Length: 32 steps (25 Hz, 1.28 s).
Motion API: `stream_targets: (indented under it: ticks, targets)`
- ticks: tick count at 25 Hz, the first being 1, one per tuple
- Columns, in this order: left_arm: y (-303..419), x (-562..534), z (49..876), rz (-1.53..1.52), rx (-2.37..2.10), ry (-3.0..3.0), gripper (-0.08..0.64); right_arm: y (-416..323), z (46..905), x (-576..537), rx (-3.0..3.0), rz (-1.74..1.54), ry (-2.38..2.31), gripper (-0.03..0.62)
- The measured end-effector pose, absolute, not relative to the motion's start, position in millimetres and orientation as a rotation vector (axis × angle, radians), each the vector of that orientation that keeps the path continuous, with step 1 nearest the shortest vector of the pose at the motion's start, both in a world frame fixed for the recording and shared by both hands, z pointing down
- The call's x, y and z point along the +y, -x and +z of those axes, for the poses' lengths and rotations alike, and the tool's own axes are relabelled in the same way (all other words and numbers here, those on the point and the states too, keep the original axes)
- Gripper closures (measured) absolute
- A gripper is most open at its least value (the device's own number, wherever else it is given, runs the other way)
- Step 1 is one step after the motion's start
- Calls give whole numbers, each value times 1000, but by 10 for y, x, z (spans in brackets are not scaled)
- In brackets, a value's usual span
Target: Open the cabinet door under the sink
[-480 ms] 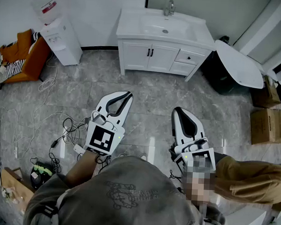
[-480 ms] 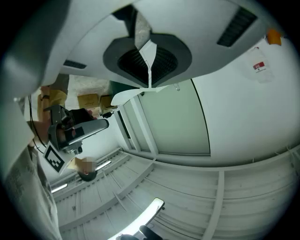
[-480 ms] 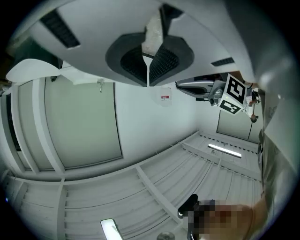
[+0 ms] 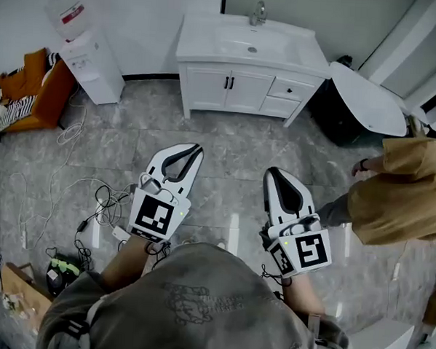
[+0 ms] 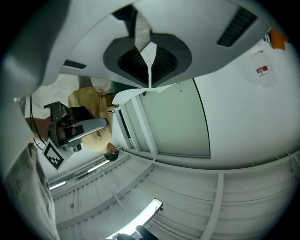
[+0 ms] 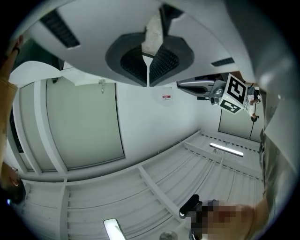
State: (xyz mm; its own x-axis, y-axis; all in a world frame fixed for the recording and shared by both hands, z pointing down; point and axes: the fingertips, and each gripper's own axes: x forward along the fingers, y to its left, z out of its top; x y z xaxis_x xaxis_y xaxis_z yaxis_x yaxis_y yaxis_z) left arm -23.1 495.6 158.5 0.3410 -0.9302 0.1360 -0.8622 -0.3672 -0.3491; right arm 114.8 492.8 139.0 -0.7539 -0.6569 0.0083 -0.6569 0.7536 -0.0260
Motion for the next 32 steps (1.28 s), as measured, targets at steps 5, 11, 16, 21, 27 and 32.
stream_targets:
  ticks: [5, 11, 16, 21, 27, 32]
  targets:
    - [130, 4923, 1581, -449, 1616, 2390, 529, -1243, 1415, 4912, 2932, -28, 1113, 556]
    - [-32, 4817, 1647, -490, 1608, 2404, 529, -1426, 1431, 4822, 2931, -37, 1126, 555]
    - [-236, 4759, 1657, -492, 1606, 2401, 529, -1624, 1464, 4770, 2930, -35, 1111, 555]
    - [-432, 4692, 1662, -490, 1620, 2375, 529, -1834, 1526, 4701, 2932, -38, 1090, 555]
    - [-507, 4617, 1751, -486, 1667, 2344, 529, -1930, 1736, 4603, 2959, -45, 1069, 555]
    - [-531, 4545, 1808, -477, 1662, 2330, 529, -1940, 1866, 4475, 2950, -68, 1049, 555]
